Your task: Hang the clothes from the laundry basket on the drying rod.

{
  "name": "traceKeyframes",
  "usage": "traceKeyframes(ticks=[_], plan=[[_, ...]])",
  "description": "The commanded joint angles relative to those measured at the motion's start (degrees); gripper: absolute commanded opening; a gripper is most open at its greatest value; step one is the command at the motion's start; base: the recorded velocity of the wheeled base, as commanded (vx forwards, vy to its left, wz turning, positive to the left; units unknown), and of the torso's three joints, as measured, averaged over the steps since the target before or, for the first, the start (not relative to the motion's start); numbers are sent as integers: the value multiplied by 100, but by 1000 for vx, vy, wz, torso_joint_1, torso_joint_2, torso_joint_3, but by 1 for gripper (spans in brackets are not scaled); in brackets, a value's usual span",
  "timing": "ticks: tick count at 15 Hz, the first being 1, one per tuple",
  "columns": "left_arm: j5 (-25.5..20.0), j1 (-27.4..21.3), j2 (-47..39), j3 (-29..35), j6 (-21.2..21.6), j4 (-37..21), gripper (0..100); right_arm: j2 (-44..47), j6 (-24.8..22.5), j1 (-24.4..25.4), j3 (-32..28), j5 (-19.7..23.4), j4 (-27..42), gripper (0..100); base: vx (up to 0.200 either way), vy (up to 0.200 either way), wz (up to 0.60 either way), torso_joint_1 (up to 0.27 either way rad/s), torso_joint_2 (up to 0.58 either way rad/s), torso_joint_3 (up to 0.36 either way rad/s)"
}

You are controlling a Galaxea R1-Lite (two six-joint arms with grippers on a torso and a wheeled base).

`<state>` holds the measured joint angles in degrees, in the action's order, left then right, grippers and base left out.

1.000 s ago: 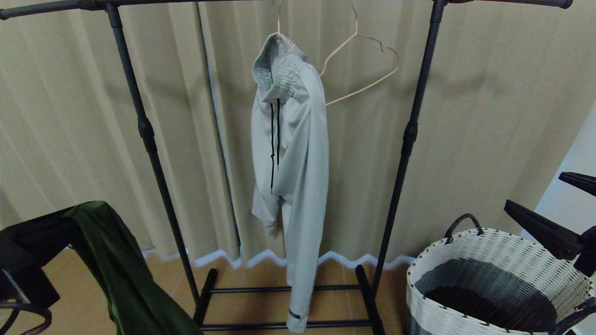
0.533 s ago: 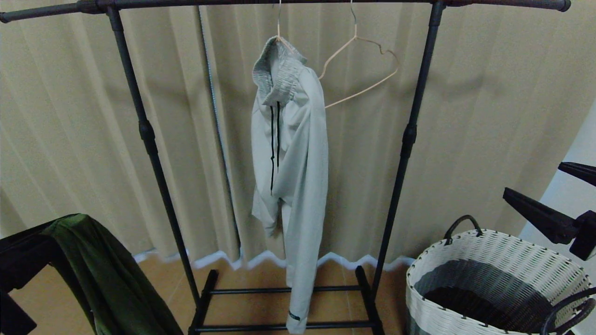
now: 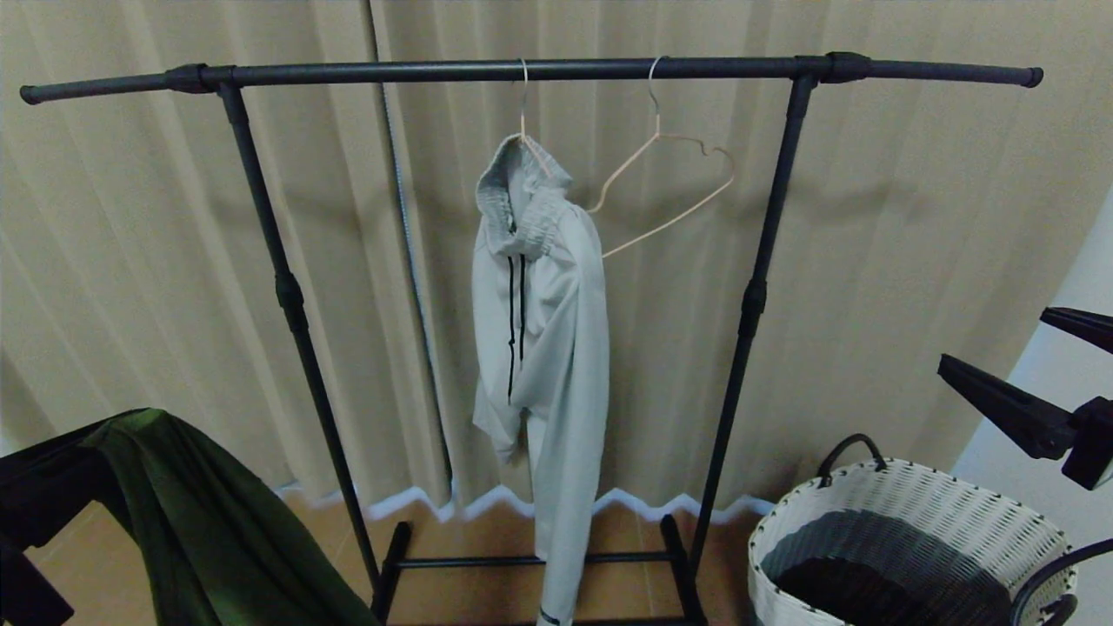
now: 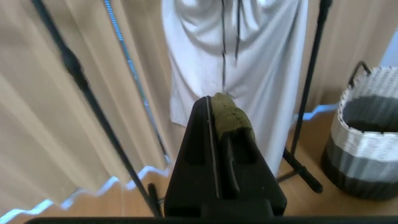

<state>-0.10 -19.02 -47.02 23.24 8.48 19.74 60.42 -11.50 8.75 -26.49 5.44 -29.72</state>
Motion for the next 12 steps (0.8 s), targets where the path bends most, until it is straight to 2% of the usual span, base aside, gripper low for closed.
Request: traceKeyframes(ticks=[1, 8, 12], plan=[[1, 12, -27, -30, 4, 4, 0, -21, -2, 4, 4, 1, 1, 100, 0, 0, 0, 159, -456, -315], [1, 12, 9, -126, 39, 4, 0, -12, -28, 4, 21, -8, 10, 100, 0, 0, 0, 178, -467, -302], [1, 12, 96, -267, 197, 13, 0, -162, -46, -23, 311, -60, 19, 100, 0, 0, 0, 210, -496, -294]])
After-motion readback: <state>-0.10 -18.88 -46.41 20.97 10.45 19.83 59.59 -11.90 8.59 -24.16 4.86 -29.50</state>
